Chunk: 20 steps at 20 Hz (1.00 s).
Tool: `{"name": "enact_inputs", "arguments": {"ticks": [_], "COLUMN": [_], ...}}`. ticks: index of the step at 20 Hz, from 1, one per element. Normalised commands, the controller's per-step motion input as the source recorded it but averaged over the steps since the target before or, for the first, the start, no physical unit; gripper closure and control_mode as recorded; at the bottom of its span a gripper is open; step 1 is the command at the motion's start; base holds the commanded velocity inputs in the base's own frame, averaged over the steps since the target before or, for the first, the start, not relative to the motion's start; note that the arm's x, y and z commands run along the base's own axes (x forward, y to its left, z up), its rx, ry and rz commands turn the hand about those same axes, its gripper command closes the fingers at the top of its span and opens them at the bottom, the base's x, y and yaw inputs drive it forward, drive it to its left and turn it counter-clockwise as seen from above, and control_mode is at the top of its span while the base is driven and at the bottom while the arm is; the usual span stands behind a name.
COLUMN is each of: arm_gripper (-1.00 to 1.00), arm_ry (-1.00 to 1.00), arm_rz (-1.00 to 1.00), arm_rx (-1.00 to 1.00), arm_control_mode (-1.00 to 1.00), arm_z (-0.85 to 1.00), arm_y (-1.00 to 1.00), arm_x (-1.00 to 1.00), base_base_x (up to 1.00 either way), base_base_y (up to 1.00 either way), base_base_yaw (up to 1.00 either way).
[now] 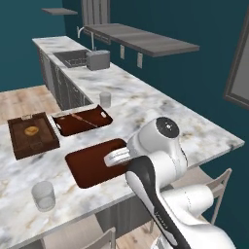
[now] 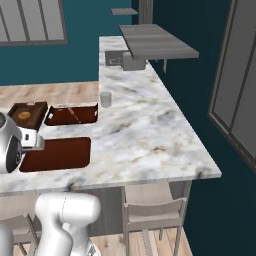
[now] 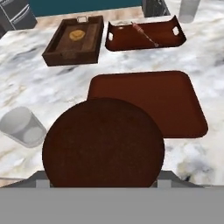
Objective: Take the cupcakes from the fridge and place them on the empty tray on the dining counter.
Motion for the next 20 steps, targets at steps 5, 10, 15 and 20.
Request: {"name": "enact_inputs", "arguments": {"ticks": [5, 10, 15, 20], "arm_gripper": [1.00, 1.00, 1.00, 1.00], "arm_ry": [0.00, 0.00, 0.00, 0.00], "arm_rz": [0.00, 0.00, 0.00, 0.00], "arm_rx": [0.00, 0.00, 0.00, 0.00], "arm_control_mode": [-1.00, -1.00, -1.00, -1.00], "arm_z": [-0.34, -0.36, -0.46, -0.37], "arm_y": [0.20, 0.18, 0.14, 0.14], "arm_x": [0.45, 0.42, 0.34, 0.31], "base_base_x": [0.00, 0.00, 0.00, 0.00], "base_base_y": [0.00, 0.00, 0.00, 0.00], "base_base_yaw": [0.00, 0.00, 0.00, 0.00]}}
